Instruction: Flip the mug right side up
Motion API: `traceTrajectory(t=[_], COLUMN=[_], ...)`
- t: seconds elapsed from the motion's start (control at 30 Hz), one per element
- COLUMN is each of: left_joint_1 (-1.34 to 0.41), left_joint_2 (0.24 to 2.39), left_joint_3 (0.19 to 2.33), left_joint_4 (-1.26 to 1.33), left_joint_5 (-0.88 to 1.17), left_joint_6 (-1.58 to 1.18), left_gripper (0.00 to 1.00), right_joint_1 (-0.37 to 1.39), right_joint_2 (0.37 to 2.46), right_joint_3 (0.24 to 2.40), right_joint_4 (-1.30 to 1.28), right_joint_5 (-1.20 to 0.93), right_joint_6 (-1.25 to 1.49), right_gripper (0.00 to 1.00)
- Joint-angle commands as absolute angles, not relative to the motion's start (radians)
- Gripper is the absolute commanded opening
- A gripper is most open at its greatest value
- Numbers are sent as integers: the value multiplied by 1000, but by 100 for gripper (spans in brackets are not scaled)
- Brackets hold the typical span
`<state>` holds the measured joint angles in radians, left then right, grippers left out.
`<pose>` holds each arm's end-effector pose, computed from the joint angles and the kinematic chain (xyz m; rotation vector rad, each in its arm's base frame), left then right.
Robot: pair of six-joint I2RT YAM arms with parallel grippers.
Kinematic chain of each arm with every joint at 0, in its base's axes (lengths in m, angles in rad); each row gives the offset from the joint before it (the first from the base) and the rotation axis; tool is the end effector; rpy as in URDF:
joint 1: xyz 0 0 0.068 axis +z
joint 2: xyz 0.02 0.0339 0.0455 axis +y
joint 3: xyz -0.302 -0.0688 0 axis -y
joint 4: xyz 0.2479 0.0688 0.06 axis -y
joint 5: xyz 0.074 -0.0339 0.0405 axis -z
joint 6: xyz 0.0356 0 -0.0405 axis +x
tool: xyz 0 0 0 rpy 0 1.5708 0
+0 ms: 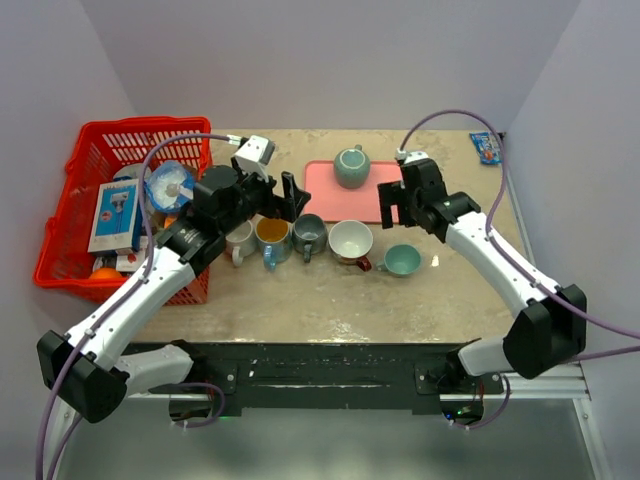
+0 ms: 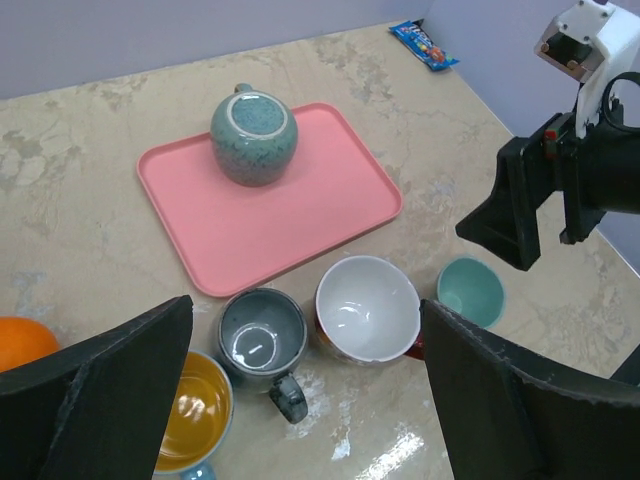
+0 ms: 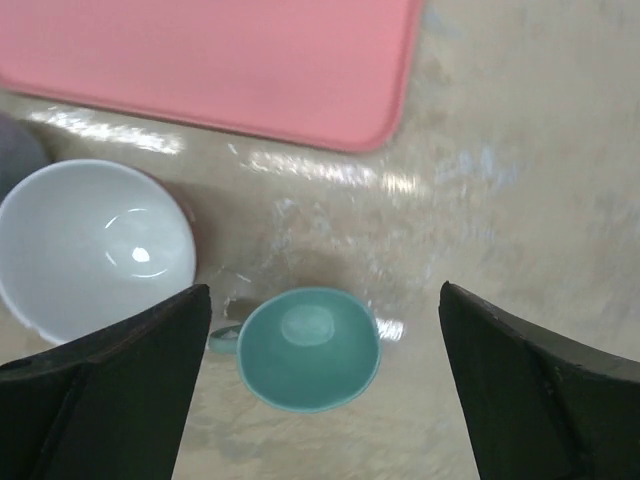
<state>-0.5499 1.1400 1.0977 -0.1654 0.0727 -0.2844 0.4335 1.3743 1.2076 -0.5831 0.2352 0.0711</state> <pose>0.2129 -0.1335 0.4148 0.2951 1.8029 -0.6609 0.2712 0.1164 0.3537 -0.2972 2.2760 -0.0132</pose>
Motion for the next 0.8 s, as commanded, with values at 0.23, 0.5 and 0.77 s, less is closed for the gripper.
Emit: traceTrajectory(t=[0.23, 0.5, 0.77], left_joint_1=[-545, -545, -543], left_joint_2=[1196, 1229, 1246], left_joint_3=[1137, 1144, 1147], left_joint_4=[-153, -158, -175], left_joint_5=[80, 92, 81], left_joint_6=[-307, -322, -311], left_gripper=[99, 99, 99], right_joint_1=[322, 264, 264], right_joint_2=[1235, 1282, 1400], right_joint_3=[941, 831, 841], right_joint_4=[-755, -621, -492], right_joint_5=[479, 325, 239], right_joint_6=[972, 986, 913], right_gripper=[90, 81, 80])
